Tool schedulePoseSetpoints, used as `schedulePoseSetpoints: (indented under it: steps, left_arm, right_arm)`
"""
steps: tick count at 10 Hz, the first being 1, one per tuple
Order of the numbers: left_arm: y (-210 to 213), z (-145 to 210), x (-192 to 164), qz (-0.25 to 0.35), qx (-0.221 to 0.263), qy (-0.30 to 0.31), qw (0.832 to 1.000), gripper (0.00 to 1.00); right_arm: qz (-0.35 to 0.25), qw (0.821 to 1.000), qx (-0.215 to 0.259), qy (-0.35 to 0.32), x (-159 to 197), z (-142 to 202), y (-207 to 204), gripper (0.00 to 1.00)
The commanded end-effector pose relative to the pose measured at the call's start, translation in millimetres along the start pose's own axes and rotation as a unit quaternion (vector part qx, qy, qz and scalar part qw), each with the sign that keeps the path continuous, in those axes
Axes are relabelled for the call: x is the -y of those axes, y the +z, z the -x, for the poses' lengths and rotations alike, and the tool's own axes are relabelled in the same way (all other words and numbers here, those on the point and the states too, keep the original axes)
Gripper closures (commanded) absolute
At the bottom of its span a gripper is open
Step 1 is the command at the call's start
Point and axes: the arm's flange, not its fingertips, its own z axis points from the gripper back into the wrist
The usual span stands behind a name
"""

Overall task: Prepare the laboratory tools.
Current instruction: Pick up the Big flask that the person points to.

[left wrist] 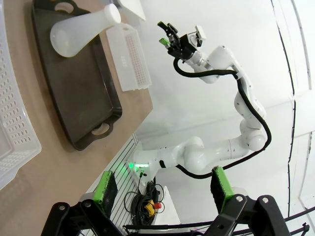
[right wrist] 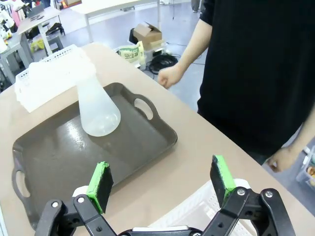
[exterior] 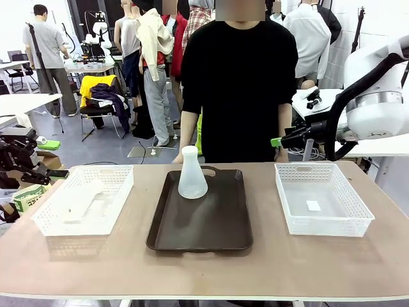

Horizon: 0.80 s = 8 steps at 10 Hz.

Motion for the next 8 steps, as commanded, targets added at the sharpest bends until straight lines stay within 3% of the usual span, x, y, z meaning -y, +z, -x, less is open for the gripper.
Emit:
schedulePoseSetpoints:
  steps: [1, 8]
  left_arm:
    - [-0.5, 1.4, 0.6, 0.000, 0.006, -0.007, 1.000, 0.00]
    - [-0.5, 1.4, 0.6, 0.000, 0.006, -0.007, 1.000, 0.00]
  right_arm:
    - [-0.002, 1.000, -0.005, -0.003, -0.2, 0.5, 0.5, 0.00]
    - [-0.002, 1.000, -0.005, -0.003, -0.2, 0.5, 0.5, 0.00]
